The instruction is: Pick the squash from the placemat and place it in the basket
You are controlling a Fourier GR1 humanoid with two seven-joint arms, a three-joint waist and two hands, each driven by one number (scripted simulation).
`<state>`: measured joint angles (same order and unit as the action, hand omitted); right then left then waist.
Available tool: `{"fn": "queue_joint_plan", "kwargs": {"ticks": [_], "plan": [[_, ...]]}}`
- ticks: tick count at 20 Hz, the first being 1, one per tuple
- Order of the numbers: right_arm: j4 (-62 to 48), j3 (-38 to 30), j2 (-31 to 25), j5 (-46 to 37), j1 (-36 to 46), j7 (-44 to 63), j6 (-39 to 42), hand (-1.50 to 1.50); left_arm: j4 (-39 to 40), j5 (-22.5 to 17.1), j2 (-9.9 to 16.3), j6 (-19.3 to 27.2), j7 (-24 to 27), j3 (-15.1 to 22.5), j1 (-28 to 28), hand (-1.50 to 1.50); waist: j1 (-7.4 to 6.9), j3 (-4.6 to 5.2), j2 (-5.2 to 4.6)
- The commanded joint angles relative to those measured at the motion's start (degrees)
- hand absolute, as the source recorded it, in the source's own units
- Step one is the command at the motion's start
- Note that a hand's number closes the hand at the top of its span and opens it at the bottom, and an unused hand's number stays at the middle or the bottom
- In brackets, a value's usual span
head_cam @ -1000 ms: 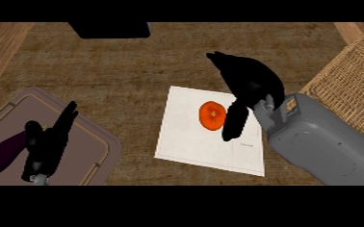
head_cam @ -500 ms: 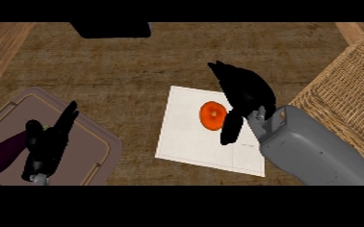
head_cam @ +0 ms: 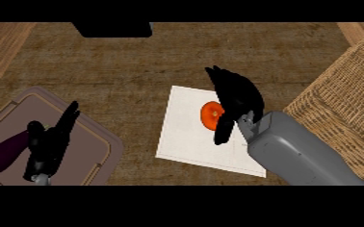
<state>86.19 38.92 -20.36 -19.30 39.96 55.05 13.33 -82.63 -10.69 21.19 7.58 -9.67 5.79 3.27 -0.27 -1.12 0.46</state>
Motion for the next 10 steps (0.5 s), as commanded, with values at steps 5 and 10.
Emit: {"fn": "queue_joint_plan", "kwargs": {"ticks": [5,10], "plan": [[-7.36,1.41,4.60,-4.40,-1.05,-1.49,-1.62,-1.50,3.30,-0.62,-3.11,-1.49,-1.24,1.86,5.00,0.00,-0.77,1.14,-0.68],[-8.10,2.16,3.61,-4.20,-3.44,-0.90,1.46,-1.50,1.06,-0.83,-3.17,-2.10,-4.80,2.32,5.07,0.00,-0.27,1.12,-0.52]]}}
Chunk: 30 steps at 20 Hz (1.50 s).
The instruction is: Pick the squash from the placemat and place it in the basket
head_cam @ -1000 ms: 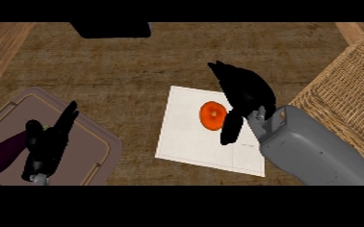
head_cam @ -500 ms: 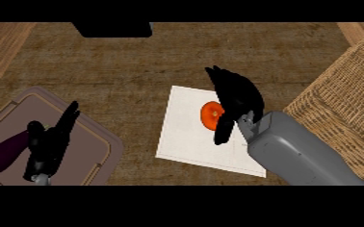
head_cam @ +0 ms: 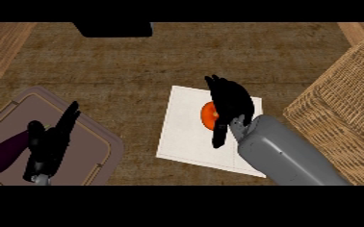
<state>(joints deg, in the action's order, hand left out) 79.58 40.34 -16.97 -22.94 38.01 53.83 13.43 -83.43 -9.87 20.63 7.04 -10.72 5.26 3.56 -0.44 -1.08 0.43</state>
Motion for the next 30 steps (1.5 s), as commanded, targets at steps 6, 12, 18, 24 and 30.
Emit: {"fn": "queue_joint_plan", "kwargs": {"ticks": [6,12,18,24,30], "plan": [[-4.30,-1.05,1.95,-1.86,-0.99,-2.23,-0.04,-1.50,3.65,0.53,-5.16,0.55,-2.80,3.15,4.15,0.00,0.07,1.08,-0.55],[-6.22,-0.85,4.44,-4.33,-1.32,-2.91,-0.87,-1.50,3.03,0.89,-5.13,-0.58,-1.74,2.56,5.23,0.00,-0.11,1.09,-0.51],[-9.26,-0.02,4.60,-7.40,-4.22,-7.31,-3.20,1.50,4.78,1.20,-4.16,-1.32,-3.05,0.62,2.20,0.00,0.17,1.08,-0.67],[-6.09,2.65,1.14,-11.14,-4.00,-10.62,-0.65,1.50,2.86,0.56,-4.19,-2.17,-3.79,-0.14,4.13,0.00,0.44,1.09,-0.33],[1.56,9.25,-5.58,-13.76,-10.97,-22.43,-0.69,1.50,3.12,1.38,-4.63,-1.41,-4.82,-0.63,3.33,0.00,2.81,1.06,0.08]]}}
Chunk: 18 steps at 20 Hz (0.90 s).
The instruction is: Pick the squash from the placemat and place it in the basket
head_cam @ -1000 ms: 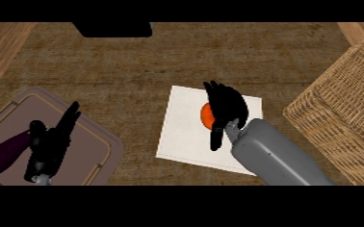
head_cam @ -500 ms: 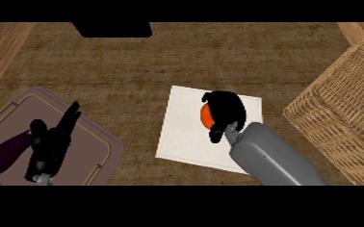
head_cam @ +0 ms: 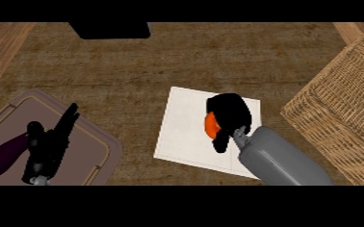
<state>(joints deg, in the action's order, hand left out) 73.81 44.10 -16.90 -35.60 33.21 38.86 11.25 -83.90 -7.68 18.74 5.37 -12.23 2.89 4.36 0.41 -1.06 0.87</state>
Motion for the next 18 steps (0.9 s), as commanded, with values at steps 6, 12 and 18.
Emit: {"fn": "queue_joint_plan", "kwargs": {"ticks": [6,12,18], "plan": [[20.64,16.54,-18.82,-5.71,-16.42,-22.32,-3.11,1.50,2.54,-1.59,-1.68,0.83,-1.71,-1.20,7.57,0.00,5.97,1.01,1.15],[35.80,13.75,-34.59,-7.32,-24.67,-31.32,-16.69,1.50,0.20,-2.72,-1.43,0.86,-2.15,-2.88,9.30,0.00,8.23,0.92,1.05],[48.85,6.91,-30.77,13.04,-35.46,-37.15,-26.38,1.50,-1.92,-2.86,-2.20,1.37,-1.74,-3.24,11.21,0.00,9.11,0.69,-0.32]]}}
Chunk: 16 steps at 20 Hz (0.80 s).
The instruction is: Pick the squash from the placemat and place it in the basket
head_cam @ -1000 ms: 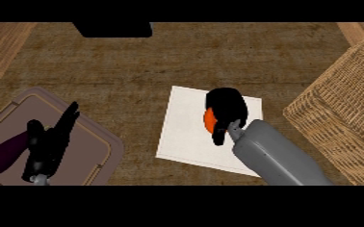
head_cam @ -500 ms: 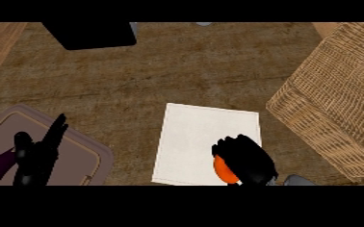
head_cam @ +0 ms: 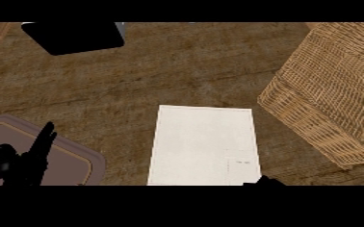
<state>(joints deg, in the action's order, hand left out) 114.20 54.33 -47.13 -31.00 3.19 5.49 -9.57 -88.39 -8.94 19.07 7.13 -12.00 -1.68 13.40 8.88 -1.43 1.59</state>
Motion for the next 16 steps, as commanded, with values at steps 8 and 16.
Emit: {"fn": "queue_joint_plan", "kwargs": {"ticks": [8,16], "plan": [[23.75,-19.35,-10.17,22.51,-11.90,-4.46,-10.79,1.50,1.14,-1.68,-2.55,-1.35,-1.96,1.39,3.66,0.00,-0.08,1.29,-1.10],[25.77,-39.02,-14.75,38.09,-14.68,-0.93,-11.82,1.50,2.12,-1.51,-3.00,-2.15,-1.88,1.71,2.17,0.00,-1.82,1.32,-1.72]]}}
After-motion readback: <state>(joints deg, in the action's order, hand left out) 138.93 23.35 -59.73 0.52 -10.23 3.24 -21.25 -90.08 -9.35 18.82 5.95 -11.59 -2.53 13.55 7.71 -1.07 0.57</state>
